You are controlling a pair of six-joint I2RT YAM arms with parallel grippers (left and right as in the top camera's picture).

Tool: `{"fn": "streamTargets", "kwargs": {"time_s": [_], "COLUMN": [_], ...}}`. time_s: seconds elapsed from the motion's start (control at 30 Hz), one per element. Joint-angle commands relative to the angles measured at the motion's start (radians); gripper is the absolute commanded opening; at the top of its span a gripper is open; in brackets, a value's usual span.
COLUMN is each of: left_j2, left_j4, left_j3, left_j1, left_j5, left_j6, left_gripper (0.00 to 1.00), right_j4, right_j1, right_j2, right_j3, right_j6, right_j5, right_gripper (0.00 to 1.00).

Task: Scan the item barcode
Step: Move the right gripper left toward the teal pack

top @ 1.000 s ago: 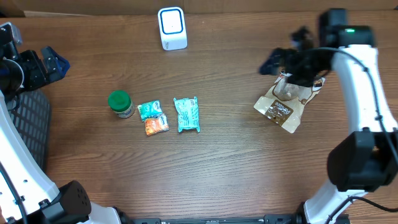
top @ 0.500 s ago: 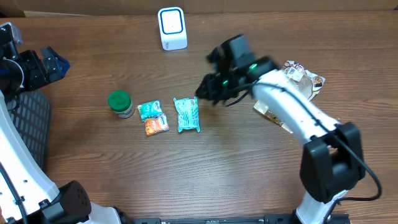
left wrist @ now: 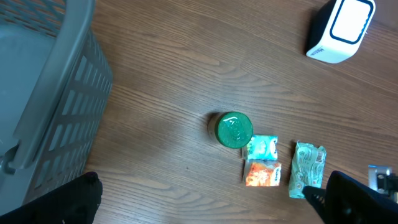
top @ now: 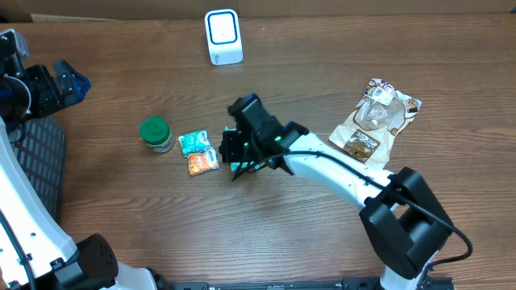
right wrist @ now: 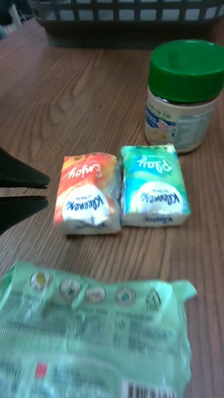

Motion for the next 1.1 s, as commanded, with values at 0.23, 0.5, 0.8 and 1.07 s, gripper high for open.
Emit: {"fn": "streamTargets", "kwargs": {"time_s": [0.23, 0.5, 0.8, 1.07], "left_j2": [0.009, 0.009, 0.009, 0.009], "left_j4": [0.002, 0.002, 0.002, 0.002], "left_j3": [0.002, 0.002, 0.002, 0.002], "left_j1": [-0.001, -0.001, -0.001, -0.001], "left_j5": [-0.002, -0.002, -0.002, -0.002], "left_j6": [0.015, 0.015, 0.015, 0.015], "left_gripper": [1.00, 1.00, 1.00, 1.00], "right_j4": [-0.034, -0.094, -0.179, -0.217], "right_j1": [0.039, 0.024, -0.111, -0.203], "right_j2": [0.090, 0.089, 0.065, -0.034], "right_j3": [-0.009, -0.009, -0.008, 0.015], "right_j6": [0.069, 0.069, 0.056, -0.123], "right_j5": [0.072, 0.073, 0.060, -0.115], "right_gripper": [0.04, 0.04, 0.05, 0.16]}}
